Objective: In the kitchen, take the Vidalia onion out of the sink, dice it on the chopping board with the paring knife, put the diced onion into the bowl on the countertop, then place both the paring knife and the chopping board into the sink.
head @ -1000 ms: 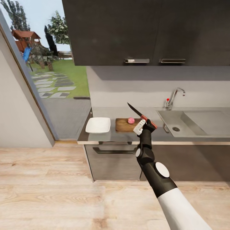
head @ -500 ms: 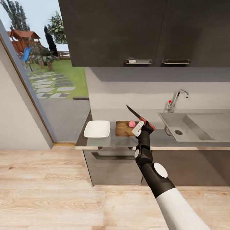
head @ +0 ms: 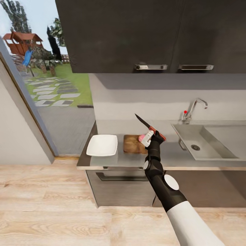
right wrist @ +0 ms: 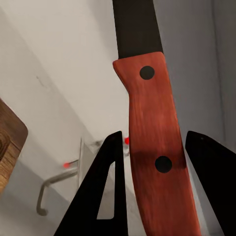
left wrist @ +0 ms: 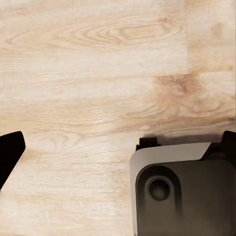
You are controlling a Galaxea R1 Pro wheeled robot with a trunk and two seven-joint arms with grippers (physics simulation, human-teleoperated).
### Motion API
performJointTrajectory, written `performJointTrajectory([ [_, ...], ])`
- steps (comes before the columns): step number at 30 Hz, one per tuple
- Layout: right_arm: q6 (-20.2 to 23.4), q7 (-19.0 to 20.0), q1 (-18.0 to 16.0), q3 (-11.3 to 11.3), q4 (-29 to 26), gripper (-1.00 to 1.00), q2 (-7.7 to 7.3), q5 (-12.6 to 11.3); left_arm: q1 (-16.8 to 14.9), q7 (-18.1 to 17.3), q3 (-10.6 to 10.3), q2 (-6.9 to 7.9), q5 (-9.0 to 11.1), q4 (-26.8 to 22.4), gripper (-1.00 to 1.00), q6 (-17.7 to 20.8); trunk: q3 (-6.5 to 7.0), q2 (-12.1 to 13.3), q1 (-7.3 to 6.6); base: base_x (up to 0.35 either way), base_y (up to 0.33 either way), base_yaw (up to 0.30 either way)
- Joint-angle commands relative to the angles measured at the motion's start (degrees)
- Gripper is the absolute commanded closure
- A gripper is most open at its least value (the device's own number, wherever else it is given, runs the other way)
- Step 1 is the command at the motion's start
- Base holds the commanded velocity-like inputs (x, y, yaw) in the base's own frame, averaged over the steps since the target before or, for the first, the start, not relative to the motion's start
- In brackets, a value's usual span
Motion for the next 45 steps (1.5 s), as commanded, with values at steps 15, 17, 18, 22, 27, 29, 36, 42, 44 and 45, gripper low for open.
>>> performJointTrajectory([
  [15, 0.48, -0.08, -0.08, -0.12, 3.70, 1.00, -0.18, 0.43, -0.01, 0.31, -0.49, 0.01, 0.17, -0.05, -1.00, -0.06, -0.11, -0.11, 0.05, 0.027, 0.000, 0.000],
  [17, 0.48, -0.11, -0.06, -0.13, 3.96, 1.00, -0.18, 0.43, -0.01, 0.31, -0.49, 0.01, 0.17, -0.05, -1.00, -0.06, -0.11, -0.11, 0.05, 0.000, 0.000, 0.000],
  [18, 0.44, -0.12, -0.07, -0.13, 4.08, 1.00, -0.19, 0.43, -0.01, 0.31, -0.49, 0.01, 0.17, -0.05, -1.00, -0.06, -0.11, -0.11, 0.05, 0.000, 0.000, 0.000],
  [22, 0.40, -0.17, -0.08, -0.13, 4.23, 1.00, -0.19, 0.43, -0.01, 0.31, -0.49, 0.01, 0.17, -0.05, -1.00, -0.06, -0.11, -0.11, 0.05, 0.000, 0.000, 0.000],
  [27, 0.39, -0.24, -0.07, -0.13, 4.28, 1.00, -0.19, 0.43, -0.01, 0.31, -0.49, 0.01, 0.19, -0.05, -1.00, -0.06, -0.11, -0.11, 0.05, 0.000, 0.000, 0.000],
  [29, 0.39, -0.54, -0.07, -0.13, 4.28, 1.00, -0.19, 0.46, -0.01, 0.31, -0.49, 0.01, 0.18, -0.05, -1.00, -0.06, -0.11, -0.11, 0.05, 0.000, 0.000, 0.000],
  [36, 0.33, -6.34, -0.08, -0.14, 5.35, 1.00, -0.11, 0.43, -0.01, 0.31, -0.49, 0.01, 0.24, -0.05, -1.00, -0.06, -0.11, -0.11, 0.05, 0.000, 0.000, 0.000],
  [42, 0.34, -6.80, -0.07, -0.13, 5.51, 1.00, -0.10, 0.42, -0.01, 0.31, -0.49, 0.01, 0.25, -0.05, -1.00, -0.06, -0.11, -0.11, 0.05, 0.003, 0.000, 0.000],
  [44, 0.38, -6.88, -0.08, -0.17, 5.51, 1.00, -0.10, 0.41, -0.01, 0.31, -0.49, 0.01, 0.25, -0.05, -1.00, -0.06, -0.11, -0.11, 0.05, 0.082, 0.000, 0.000],
  [45, 0.38, -6.89, -0.07, -0.19, 5.51, 1.00, -0.10, 0.42, -0.01, 0.31, -0.49, 0.01, 0.25, -0.05, -1.00, -0.06, -0.11, -0.11, 0.05, 0.110, 0.000, 0.000],
])
